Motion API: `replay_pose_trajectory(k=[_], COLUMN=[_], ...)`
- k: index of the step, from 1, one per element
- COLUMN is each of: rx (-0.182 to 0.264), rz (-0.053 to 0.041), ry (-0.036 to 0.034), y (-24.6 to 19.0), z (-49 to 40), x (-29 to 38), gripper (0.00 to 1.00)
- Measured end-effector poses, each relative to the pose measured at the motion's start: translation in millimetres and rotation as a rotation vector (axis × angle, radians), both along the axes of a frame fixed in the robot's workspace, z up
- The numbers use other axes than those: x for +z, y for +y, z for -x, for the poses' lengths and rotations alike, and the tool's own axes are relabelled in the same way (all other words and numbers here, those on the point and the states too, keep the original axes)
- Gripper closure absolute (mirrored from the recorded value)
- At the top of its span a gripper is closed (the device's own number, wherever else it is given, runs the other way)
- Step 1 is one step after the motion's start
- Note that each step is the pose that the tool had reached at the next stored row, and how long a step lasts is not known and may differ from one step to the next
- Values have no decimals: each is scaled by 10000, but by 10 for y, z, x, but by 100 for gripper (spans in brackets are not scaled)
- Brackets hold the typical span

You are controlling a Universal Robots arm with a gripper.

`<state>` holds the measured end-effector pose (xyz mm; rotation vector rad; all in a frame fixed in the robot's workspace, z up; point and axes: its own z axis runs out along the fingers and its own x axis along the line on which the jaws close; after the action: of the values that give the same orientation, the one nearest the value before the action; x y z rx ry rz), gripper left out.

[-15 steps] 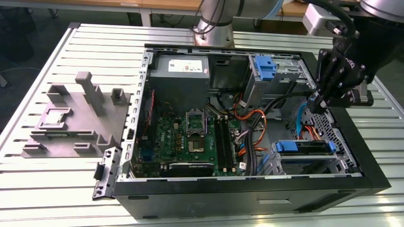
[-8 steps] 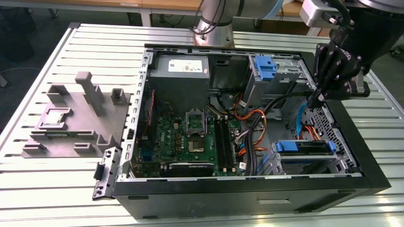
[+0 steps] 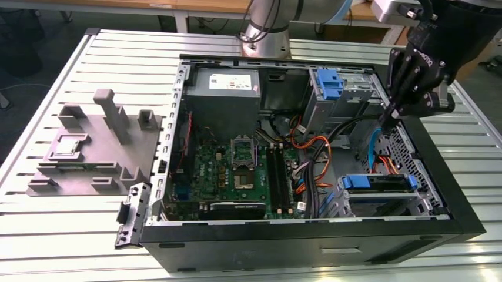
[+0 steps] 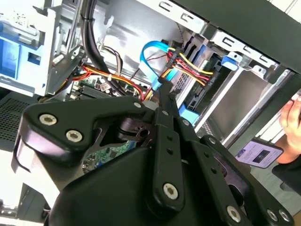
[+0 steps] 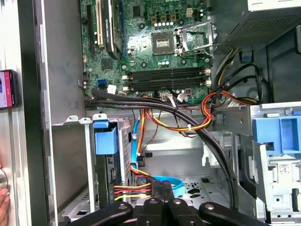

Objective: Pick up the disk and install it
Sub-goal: 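Insert the second disk wire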

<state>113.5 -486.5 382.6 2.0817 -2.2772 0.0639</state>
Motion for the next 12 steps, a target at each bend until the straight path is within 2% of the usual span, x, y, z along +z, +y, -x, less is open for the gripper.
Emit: replay_pose_trajectory(k=[3,5,6,7,12], rx=[-9,-11,-11,-11,-29], rz=[32,31,68,148,639], ry=[26,27,27,24,21], y=[40,46,51,60,134], z=[-19,-27,-27,-27,-27], x=[-3,-9,-9,-10,-23], gripper=[90,89,89,83,82])
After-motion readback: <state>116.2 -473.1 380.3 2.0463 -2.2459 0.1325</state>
